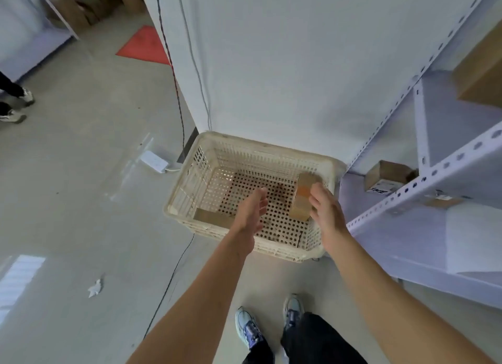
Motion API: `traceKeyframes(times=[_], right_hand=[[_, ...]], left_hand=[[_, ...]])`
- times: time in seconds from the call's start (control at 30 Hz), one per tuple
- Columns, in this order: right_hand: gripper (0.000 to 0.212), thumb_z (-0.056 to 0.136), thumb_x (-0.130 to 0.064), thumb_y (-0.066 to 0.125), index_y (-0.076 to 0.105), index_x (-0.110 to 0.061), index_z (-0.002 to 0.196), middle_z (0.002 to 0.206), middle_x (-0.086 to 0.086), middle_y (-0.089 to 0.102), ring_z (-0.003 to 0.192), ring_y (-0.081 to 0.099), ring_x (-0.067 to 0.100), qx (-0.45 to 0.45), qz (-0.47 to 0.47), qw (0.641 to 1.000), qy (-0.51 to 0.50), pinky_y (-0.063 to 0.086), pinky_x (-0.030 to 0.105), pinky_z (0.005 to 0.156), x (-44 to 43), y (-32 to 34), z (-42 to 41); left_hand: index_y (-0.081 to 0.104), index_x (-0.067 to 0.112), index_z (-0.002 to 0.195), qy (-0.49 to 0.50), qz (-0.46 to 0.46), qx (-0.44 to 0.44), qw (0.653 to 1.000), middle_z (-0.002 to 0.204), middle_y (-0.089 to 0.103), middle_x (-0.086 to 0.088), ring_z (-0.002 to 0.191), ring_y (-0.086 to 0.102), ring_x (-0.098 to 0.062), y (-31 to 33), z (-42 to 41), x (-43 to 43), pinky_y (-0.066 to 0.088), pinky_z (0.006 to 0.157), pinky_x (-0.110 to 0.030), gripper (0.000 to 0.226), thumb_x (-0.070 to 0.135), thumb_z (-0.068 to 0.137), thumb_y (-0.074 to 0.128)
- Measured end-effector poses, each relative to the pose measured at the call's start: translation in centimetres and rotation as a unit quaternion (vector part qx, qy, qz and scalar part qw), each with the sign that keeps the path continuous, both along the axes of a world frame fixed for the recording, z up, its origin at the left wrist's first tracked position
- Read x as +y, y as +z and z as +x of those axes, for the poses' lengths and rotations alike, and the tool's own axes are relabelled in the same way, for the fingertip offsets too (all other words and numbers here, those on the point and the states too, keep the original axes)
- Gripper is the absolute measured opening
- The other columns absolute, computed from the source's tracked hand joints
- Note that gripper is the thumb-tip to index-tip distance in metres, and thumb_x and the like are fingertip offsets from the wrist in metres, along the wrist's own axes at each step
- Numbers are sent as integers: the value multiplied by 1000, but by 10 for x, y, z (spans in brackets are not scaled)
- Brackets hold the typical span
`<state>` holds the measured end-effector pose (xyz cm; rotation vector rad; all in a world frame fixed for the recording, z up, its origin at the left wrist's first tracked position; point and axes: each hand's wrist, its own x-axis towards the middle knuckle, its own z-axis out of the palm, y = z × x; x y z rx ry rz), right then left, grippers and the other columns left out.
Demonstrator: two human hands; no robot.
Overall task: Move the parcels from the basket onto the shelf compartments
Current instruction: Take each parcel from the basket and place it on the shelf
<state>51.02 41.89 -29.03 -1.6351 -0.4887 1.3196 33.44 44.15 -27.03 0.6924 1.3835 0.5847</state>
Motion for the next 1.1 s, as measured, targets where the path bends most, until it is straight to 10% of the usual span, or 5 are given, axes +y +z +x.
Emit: traceKeyframes(times=[0.5,1.1], right_hand=[[62,108,-54,44,37,-24,162,167,-2,40,151,39,20,-24,-105,993,-50,29,50,127,97,-122,31],[63,111,-56,31,31,-23,164,170,0,32,154,33,19,-149,-183,969,-66,27,42,125,178,-305,79]], left_hand=[[64,18,114,-40,-126,20,991,138,64,-6,130,58,-24,-116,31,112,41,116,-54,32,45,109,48],[49,17,156,-177,-200,5,964,162,49,-4,148,46,-26,-353,110,201,35,123,-57,63,58,111,34]])
